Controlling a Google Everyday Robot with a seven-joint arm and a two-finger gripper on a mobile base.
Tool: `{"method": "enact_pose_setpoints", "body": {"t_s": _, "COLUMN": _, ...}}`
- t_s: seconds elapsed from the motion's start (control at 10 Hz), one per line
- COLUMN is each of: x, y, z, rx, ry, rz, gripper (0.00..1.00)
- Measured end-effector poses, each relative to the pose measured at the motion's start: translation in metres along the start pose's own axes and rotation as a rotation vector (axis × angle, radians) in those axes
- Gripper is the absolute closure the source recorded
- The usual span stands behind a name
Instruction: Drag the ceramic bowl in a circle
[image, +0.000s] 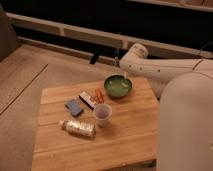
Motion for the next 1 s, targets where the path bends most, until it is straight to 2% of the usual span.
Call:
{"method": "enact_pose_setpoints", "body": {"t_s": 0.2, "x": 0.0, "y": 0.019, "z": 0.027, "rx": -0.183, "ry": 0.005, "rz": 0.067, "gripper": 0.35}}
{"method": "enact_pose_setpoints", "body": {"t_s": 0.4, "x": 0.009, "y": 0.031, "z": 0.049, "rx": -0.28, "ry": 0.029, "rz": 0.073, "gripper": 0.35}}
{"method": "enact_pose_setpoints", "body": {"t_s": 0.6, "x": 0.012, "y": 0.038, "z": 0.058, "rx": -0.322, "ry": 0.037, "rz": 0.074, "gripper": 0.35}}
{"method": "enact_pose_setpoints", "body": {"t_s": 0.8, "x": 0.012, "y": 0.039, "z": 0.057, "rx": -0.326, "ry": 0.036, "rz": 0.074, "gripper": 0.35}}
{"method": "enact_pose_setpoints", "body": {"t_s": 1.0, "x": 0.009, "y": 0.032, "z": 0.06, "rx": -0.306, "ry": 0.024, "rz": 0.095, "gripper": 0.35}}
